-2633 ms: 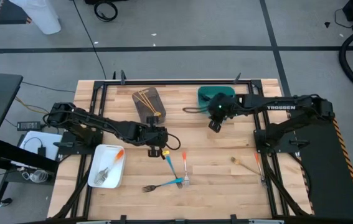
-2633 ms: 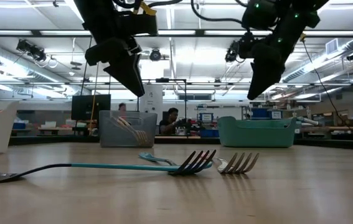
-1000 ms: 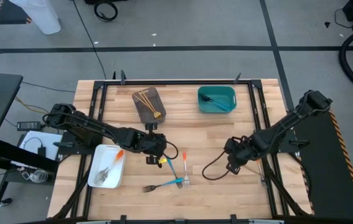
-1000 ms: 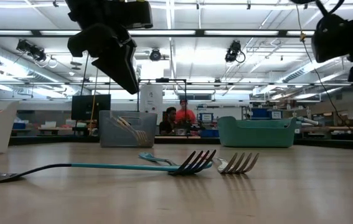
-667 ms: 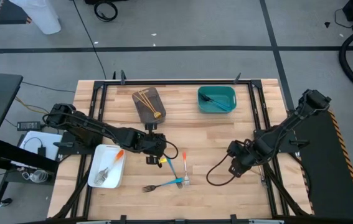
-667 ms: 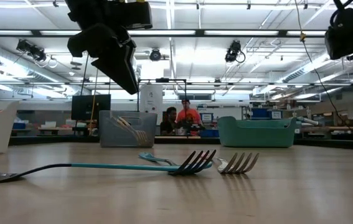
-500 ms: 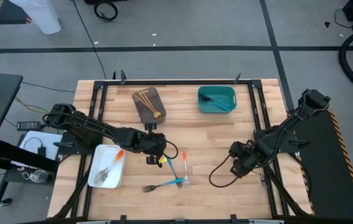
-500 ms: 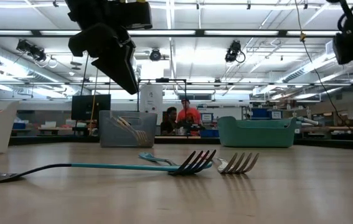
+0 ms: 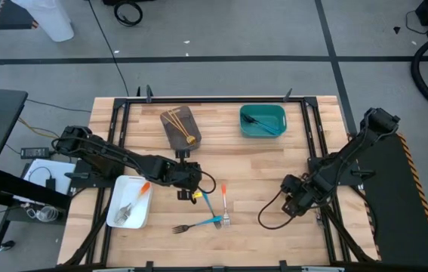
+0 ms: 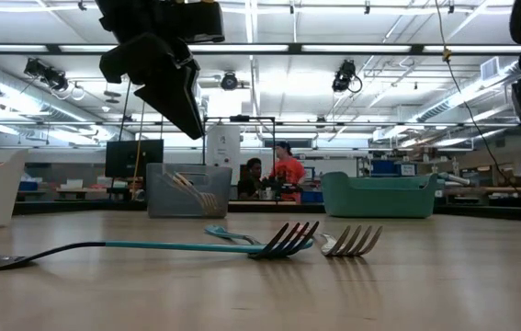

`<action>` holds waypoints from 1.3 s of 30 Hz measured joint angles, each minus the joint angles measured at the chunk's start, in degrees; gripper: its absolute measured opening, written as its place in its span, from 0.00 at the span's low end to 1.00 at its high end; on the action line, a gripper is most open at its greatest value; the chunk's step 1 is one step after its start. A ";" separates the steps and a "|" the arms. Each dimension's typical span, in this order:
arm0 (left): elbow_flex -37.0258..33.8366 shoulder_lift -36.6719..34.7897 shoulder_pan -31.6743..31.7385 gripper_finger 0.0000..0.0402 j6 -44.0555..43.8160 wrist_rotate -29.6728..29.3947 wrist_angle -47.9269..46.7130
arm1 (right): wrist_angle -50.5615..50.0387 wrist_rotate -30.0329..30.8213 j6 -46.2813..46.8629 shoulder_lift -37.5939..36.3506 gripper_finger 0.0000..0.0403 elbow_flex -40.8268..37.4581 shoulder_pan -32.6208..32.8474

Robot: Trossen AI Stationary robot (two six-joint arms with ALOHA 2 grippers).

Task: Sort silverware by color (type)
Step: Put the gold fork into the black bin

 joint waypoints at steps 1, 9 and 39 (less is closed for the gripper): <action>0.00 0.00 0.00 0.19 0.00 0.00 -0.02 | -0.07 -0.41 0.10 0.00 0.39 -0.24 0.22; 0.00 0.00 0.00 0.19 0.02 0.00 -0.13 | -0.50 -1.14 1.36 0.63 0.39 -0.72 1.84; -0.01 0.00 -1.05 0.19 -1.43 1.07 -4.93 | 2.58 -3.85 2.95 12.72 0.07 4.22 4.04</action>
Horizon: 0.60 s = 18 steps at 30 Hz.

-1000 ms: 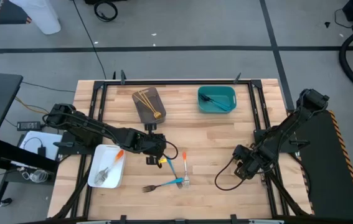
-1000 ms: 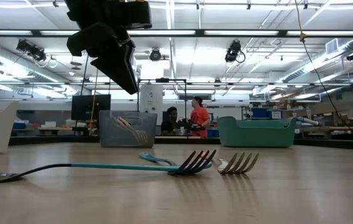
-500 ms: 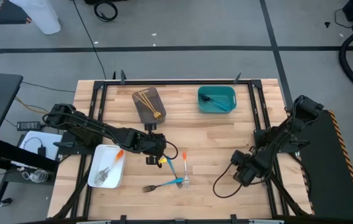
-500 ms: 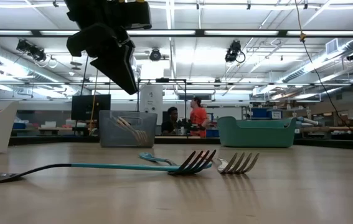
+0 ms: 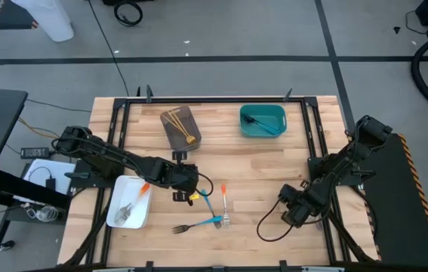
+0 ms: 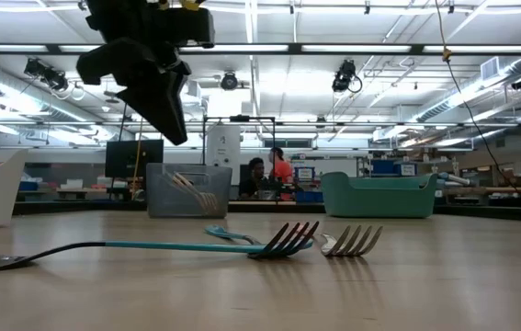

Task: Sort silverware by color (type)
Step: Put the gold fork into the black bin

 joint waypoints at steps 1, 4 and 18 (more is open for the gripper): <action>-0.01 0.00 -0.04 0.19 0.00 0.01 -0.46 | 0.19 -0.02 0.00 -0.02 0.06 0.00 -0.09; -0.01 0.00 -0.02 0.19 -0.01 0.00 -0.62 | 1.08 0.31 0.00 -0.09 0.05 0.00 -0.42; 1.16 0.00 0.00 0.19 -0.08 1.49 -0.75 | 2.54 1.09 0.03 -0.53 0.05 -0.01 -0.57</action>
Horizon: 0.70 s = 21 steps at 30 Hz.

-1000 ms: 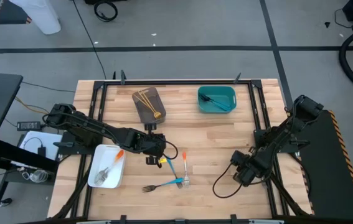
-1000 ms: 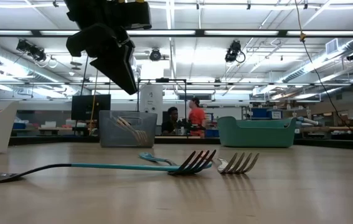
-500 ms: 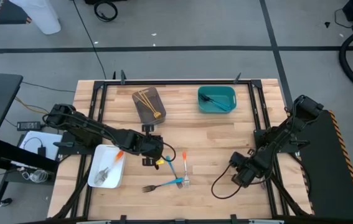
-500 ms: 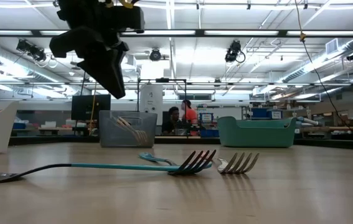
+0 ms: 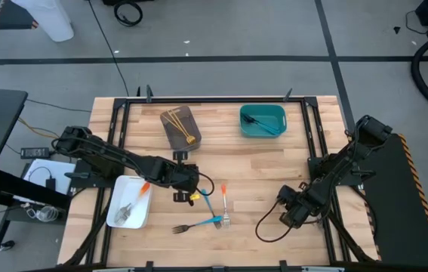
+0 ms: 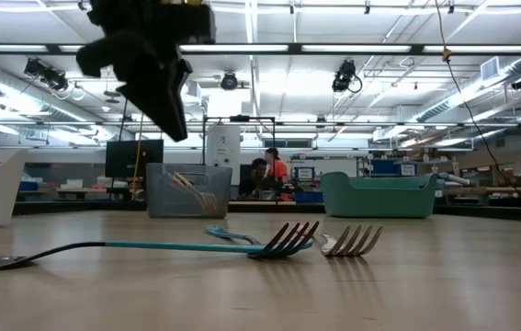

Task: Sort silverware by color (type)
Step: Put the gold fork into the black bin

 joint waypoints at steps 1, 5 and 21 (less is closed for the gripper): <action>0.57 -0.01 0.00 0.19 0.00 0.70 0.10 | 0.10 0.02 0.02 -0.33 0.05 -0.04 0.00; 2.21 -0.02 -0.04 0.19 0.05 1.47 -0.16 | -0.25 0.44 0.04 -2.00 0.05 0.03 -0.04; -2.30 -0.52 -2.35 0.19 9.84 1.86 13.78 | 1.71 7.45 -5.50 -3.76 0.05 0.01 -3.12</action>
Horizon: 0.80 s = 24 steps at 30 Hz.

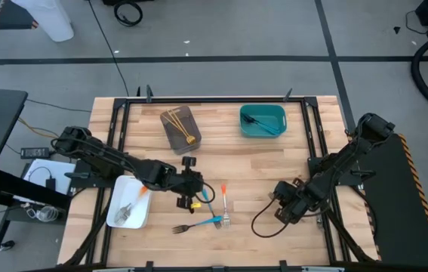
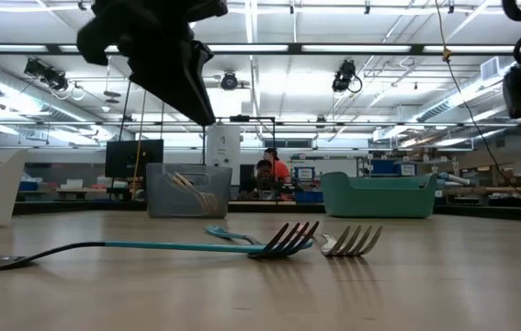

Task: Sort silverware by color (type)
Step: Put the gold fork into the black bin

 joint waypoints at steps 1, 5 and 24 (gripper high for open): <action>-0.53 0.00 0.01 0.19 0.57 -0.03 1.47 | 0.44 0.74 -0.65 0.00 0.05 0.00 -0.29; -3.07 0.00 0.20 0.19 0.91 0.22 5.67 | 1.23 3.29 -2.74 0.00 0.05 0.02 -1.30; -3.70 0.00 0.93 0.19 2.02 0.69 14.54 | 7.82 22.74 -16.47 -9.71 0.05 0.02 -3.00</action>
